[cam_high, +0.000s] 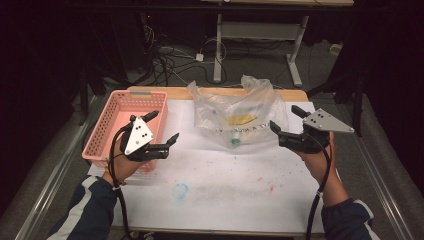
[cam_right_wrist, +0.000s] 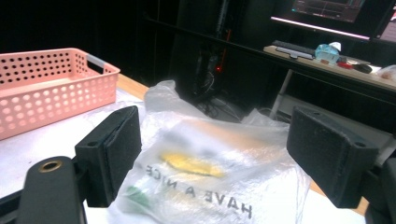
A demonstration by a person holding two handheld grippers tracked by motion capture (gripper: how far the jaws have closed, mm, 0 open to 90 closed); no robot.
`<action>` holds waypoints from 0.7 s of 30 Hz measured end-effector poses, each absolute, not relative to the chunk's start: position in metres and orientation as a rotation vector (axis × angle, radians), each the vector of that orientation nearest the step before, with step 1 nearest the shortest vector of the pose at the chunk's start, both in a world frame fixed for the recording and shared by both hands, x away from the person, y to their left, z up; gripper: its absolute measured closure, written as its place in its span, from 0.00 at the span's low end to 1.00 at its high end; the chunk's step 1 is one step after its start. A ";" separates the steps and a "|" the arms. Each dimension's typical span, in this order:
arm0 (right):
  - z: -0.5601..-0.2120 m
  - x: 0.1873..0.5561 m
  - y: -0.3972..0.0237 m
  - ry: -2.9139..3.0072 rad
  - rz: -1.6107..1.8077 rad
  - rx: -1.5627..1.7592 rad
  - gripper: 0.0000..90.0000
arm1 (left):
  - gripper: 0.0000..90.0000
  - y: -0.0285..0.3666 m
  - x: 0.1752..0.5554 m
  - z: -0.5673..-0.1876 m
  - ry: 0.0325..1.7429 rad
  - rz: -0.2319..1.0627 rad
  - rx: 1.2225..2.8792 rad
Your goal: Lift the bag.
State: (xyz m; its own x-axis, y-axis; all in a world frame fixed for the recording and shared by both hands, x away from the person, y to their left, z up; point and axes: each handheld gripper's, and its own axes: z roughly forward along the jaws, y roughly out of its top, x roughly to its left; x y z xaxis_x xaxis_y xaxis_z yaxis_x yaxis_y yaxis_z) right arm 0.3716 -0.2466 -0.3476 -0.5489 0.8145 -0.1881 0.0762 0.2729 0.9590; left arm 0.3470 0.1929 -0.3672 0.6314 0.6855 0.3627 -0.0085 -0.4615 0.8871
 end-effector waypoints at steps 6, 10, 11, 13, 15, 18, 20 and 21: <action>-0.353 0.363 -0.246 1.858 1.326 0.790 0.20 | 0.17 0.193 0.340 -0.371 0.534 0.912 1.900; -0.357 0.357 -0.247 1.864 1.308 0.776 0.20 | 0.17 0.194 0.334 -0.374 0.532 0.930 1.896; -0.359 0.356 -0.248 1.870 1.308 0.776 0.20 | 0.17 0.194 0.333 -0.375 0.532 0.930 1.899; -0.361 0.353 -0.250 1.873 1.315 0.777 0.20 | 0.17 0.195 0.330 -0.376 0.530 0.926 1.898; -0.362 0.349 -0.251 1.872 1.317 0.776 0.20 | 0.17 0.196 0.327 -0.377 0.525 0.931 1.906; -0.363 0.343 -0.253 1.867 1.317 0.760 0.20 | 0.17 0.198 0.323 -0.381 0.526 0.929 1.911; -0.364 0.340 -0.254 1.868 1.317 0.755 0.20 | 0.17 0.199 0.321 -0.383 0.525 0.924 1.919; -0.365 0.338 -0.255 1.865 1.317 0.750 0.20 | 0.17 0.199 0.320 -0.385 0.524 0.923 1.921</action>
